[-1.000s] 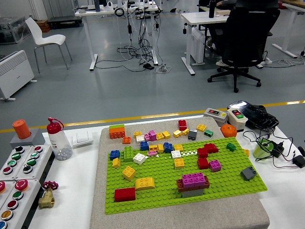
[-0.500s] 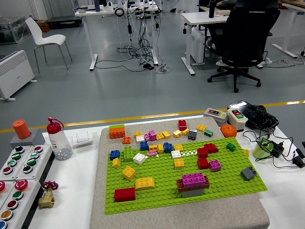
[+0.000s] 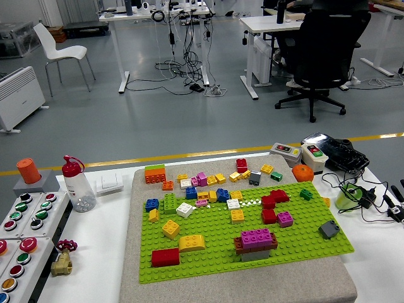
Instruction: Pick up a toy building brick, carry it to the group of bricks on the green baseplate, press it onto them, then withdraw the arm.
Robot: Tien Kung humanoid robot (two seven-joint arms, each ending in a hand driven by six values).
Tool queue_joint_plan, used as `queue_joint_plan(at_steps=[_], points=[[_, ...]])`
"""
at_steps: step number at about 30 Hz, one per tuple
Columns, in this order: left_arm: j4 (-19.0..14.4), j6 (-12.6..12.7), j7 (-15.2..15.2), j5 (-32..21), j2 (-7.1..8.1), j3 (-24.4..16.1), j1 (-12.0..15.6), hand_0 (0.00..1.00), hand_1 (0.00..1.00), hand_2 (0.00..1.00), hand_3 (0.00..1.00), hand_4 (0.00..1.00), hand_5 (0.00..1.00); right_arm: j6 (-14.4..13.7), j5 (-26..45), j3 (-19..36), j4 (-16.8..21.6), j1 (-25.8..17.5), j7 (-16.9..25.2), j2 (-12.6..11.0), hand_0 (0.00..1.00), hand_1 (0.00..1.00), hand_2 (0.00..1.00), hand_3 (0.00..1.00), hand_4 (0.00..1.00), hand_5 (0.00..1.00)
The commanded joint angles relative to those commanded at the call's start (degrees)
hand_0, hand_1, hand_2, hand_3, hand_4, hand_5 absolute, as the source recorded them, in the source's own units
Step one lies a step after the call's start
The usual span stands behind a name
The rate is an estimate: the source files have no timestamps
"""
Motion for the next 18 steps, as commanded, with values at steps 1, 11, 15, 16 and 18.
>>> queue_joint_plan(at_steps=[1, 11, 15, 16, 18], points=[[0.0, 0.0, -0.08, -0.14, -0.02, 0.1, 0.02, 0.717, 0.747, 0.817, 0.682, 0.446, 0.998, 0.0, -0.02, -0.17, 0.01, 0.04, -0.01, -0.03, 0.844, 0.8, 0.816, 0.731, 0.461, 0.584], [0.0, -0.01, -0.71, -0.18, -0.05, 0.16, 0.06, 0.715, 0.746, 0.815, 0.681, 0.442, 0.998, 0.05, 0.18, -0.63, 0.17, 0.08, 0.07, 0.02, 0.844, 0.799, 0.814, 0.73, 0.461, 0.584], [0.0, 0.19, -1.34, -0.24, -0.17, -0.32, 0.0, 0.714, 0.745, 0.806, 0.678, 0.44, 0.998, 0.07, 0.32, -0.57, 0.29, 0.19, 0.15, -0.06, 0.844, 0.799, 0.812, 0.729, 0.461, 0.585], [0.0, 0.25, -1.48, -0.31, -0.22, -0.43, -0.04, 0.714, 0.745, 0.806, 0.678, 0.44, 0.998, 0.06, 0.34, -0.57, 0.29, 0.22, 0.16, -0.07, 0.844, 0.799, 0.812, 0.729, 0.461, 0.585], [0.0, 0.33, -1.59, -0.34, -0.28, -0.57, -0.1, 0.712, 0.739, 0.803, 0.671, 0.437, 0.998, 0.05, 0.35, -0.56, 0.29, 0.26, 0.17, -0.09, 0.844, 0.799, 0.812, 0.728, 0.462, 0.586]])
